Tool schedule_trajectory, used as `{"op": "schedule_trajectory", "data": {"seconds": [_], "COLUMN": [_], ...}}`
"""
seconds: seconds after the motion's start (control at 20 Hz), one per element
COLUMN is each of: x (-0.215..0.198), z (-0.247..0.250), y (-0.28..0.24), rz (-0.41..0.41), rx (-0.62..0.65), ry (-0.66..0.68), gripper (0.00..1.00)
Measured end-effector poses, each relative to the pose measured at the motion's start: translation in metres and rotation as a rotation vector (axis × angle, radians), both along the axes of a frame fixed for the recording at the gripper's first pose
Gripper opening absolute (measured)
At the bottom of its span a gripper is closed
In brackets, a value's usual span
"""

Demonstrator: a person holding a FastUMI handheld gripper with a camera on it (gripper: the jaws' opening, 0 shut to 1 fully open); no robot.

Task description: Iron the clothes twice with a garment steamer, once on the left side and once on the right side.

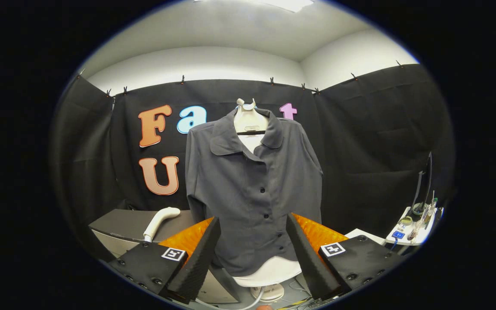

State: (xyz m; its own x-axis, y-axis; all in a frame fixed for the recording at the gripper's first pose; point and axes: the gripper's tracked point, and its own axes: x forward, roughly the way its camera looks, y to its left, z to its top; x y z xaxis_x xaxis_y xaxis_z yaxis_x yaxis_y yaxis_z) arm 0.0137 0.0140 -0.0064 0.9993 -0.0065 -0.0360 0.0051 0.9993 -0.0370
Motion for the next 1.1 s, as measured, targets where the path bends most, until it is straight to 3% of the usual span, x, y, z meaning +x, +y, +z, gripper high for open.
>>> {"op": "schedule_trajectory", "data": {"seconds": [0.5, 1.1], "x": [0.010, 0.043], "z": [0.014, 0.019], "y": [0.024, 0.143], "rz": [0.060, 0.244], "rx": [-0.058, -0.059], "ry": [0.034, 0.082], "gripper": [0.98, 0.98]}}
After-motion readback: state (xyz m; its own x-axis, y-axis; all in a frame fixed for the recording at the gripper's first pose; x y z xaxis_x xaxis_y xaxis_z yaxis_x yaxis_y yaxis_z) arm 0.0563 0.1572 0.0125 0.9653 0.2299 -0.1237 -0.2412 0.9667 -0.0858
